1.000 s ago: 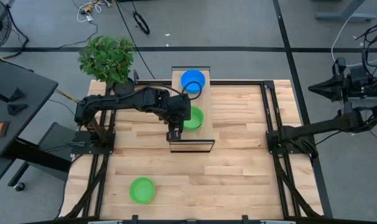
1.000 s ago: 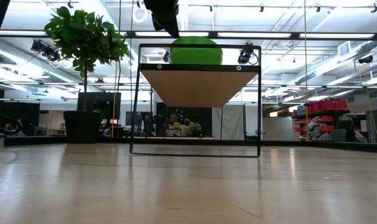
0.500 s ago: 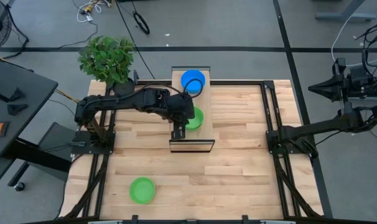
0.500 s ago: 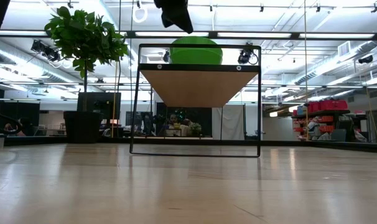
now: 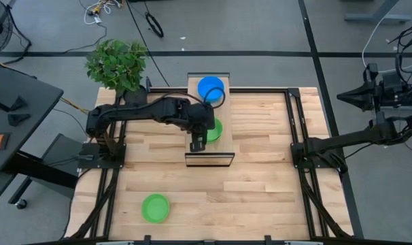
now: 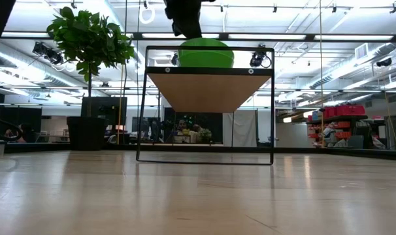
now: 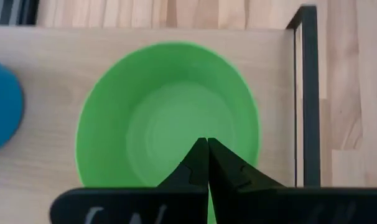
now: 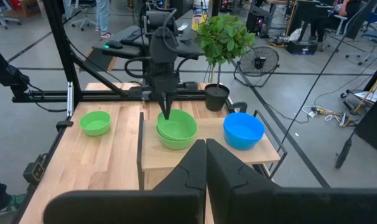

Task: Pick & Place Mini bowls
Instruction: Stack the top green bowl on the green bowl on the shelf

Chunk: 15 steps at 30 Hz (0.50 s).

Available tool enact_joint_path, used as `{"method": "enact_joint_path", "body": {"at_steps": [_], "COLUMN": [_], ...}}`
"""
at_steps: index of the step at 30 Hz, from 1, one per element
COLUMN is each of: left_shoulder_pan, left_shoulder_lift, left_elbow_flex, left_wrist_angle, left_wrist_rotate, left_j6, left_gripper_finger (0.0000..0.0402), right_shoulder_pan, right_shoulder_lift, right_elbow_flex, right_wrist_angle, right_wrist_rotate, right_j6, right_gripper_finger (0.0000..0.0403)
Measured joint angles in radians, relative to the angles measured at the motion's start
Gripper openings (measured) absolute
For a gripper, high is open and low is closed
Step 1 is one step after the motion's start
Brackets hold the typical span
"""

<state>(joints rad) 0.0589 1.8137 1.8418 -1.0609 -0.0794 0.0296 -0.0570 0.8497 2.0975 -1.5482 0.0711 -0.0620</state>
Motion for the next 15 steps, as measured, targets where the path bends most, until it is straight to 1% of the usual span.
{"method": "enact_joint_path", "body": {"at_steps": [6,15], "left_shoulder_pan": [0.001,0.000], "left_shoulder_lift": [0.000,0.000], "left_elbow_flex": [0.000,-0.001], "left_wrist_angle": [-0.081,-0.082], "left_wrist_rotate": [-0.002,0.007], "left_j6": [-0.014,-0.018], "left_gripper_finger": [0.0000,0.0000], "right_shoulder_pan": [0.000,0.000], "right_shoulder_lift": [0.000,0.000], "right_elbow_flex": [0.000,0.000], "right_wrist_angle": [0.000,0.000], "right_wrist_rotate": [0.000,0.000], "right_j6": [0.000,0.000], "right_gripper_finger": [0.0006,0.0006]}}
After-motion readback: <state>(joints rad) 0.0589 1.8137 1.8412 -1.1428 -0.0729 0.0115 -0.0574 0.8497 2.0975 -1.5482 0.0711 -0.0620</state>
